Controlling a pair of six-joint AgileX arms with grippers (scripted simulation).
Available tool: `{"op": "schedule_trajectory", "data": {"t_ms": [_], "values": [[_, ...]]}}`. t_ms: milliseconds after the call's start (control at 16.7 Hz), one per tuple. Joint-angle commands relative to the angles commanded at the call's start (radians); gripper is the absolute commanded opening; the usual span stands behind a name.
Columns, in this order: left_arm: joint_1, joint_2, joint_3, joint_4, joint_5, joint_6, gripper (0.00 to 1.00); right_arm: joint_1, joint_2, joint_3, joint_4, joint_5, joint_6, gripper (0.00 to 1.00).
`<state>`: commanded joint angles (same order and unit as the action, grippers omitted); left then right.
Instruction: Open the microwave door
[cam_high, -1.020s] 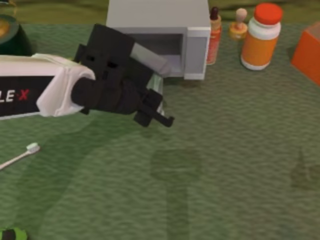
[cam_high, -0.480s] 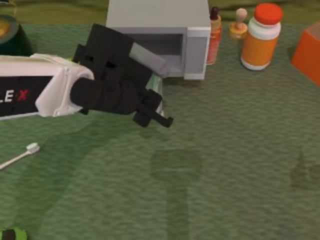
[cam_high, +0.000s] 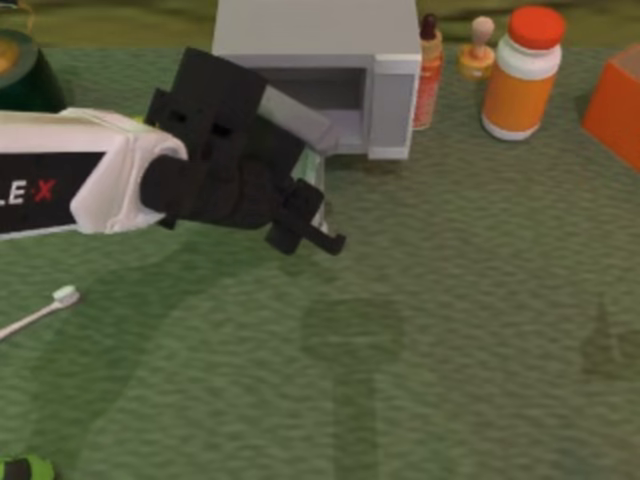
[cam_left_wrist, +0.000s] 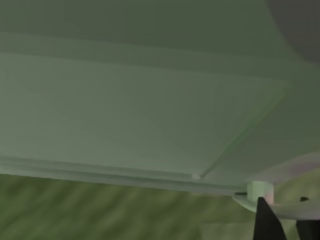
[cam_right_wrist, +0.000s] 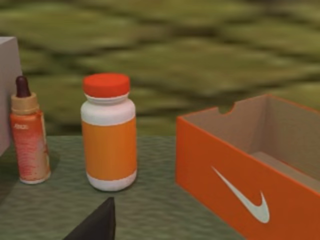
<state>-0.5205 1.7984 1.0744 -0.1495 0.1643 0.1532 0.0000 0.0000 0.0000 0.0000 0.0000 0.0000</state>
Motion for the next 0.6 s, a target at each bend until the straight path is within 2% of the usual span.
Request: {"op": "schedule_trajectory", "data": {"t_ms": [600], "values": [[-0.006, 0.000, -0.002, -0.002, 0.010, -0.003, 0.00, 0.000, 0.000, 0.000, 0.000, 0.000, 0.000, 1.00]]}}
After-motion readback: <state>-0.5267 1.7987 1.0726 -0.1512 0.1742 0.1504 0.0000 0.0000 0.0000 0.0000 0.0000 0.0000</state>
